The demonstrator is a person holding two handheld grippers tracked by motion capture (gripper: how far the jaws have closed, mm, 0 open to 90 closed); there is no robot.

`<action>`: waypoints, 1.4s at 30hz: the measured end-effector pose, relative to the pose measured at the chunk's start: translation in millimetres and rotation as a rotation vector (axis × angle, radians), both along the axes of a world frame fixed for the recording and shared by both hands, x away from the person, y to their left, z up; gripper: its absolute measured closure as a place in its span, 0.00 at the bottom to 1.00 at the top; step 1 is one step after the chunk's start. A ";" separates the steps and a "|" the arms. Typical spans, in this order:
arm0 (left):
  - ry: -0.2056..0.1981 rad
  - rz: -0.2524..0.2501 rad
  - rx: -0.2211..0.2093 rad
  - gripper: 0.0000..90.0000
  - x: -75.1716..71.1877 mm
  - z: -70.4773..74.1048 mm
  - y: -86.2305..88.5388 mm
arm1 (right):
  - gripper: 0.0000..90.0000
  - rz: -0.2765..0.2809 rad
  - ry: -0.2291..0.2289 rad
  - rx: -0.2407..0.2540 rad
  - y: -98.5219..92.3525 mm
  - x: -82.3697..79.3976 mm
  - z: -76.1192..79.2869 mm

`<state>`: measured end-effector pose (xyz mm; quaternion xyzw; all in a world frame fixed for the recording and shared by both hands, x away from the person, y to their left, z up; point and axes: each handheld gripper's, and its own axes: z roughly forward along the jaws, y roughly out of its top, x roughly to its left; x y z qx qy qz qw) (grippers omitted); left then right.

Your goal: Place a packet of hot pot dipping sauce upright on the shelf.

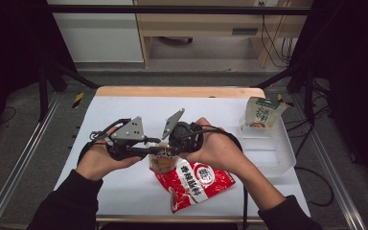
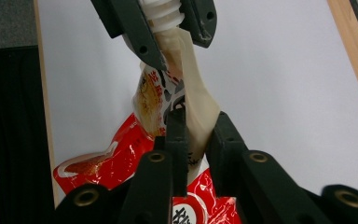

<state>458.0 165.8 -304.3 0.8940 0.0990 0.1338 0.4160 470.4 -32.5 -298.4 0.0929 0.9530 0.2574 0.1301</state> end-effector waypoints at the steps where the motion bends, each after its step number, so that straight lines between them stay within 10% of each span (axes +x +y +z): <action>1: 0.000 0.002 -0.006 0.81 0.1 -0.2 0.5 | 0.94 -0.001 0.002 0.003 0.2 -0.6 0.3; 8: -0.005 0.022 -0.041 0.80 -0.3 -2.6 1.9 | 0.98 -0.011 -0.023 -0.027 2.1 -2.8 8.1; 15: -0.028 0.065 -0.087 0.39 -2.8 -6.3 -2.3 | 0.99 -0.032 -0.056 -0.058 -6.5 0.0 19.5; 24: 0.000 0.145 -0.056 0.14 -1.4 -23.9 5.0 | 0.98 -0.056 -0.087 -0.052 -37.0 9.3 35.4; 42: 0.037 0.283 -0.065 0.08 -15.1 -86.3 60.5 | 0.99 -0.177 -0.102 0.022 -116.6 32.6 37.9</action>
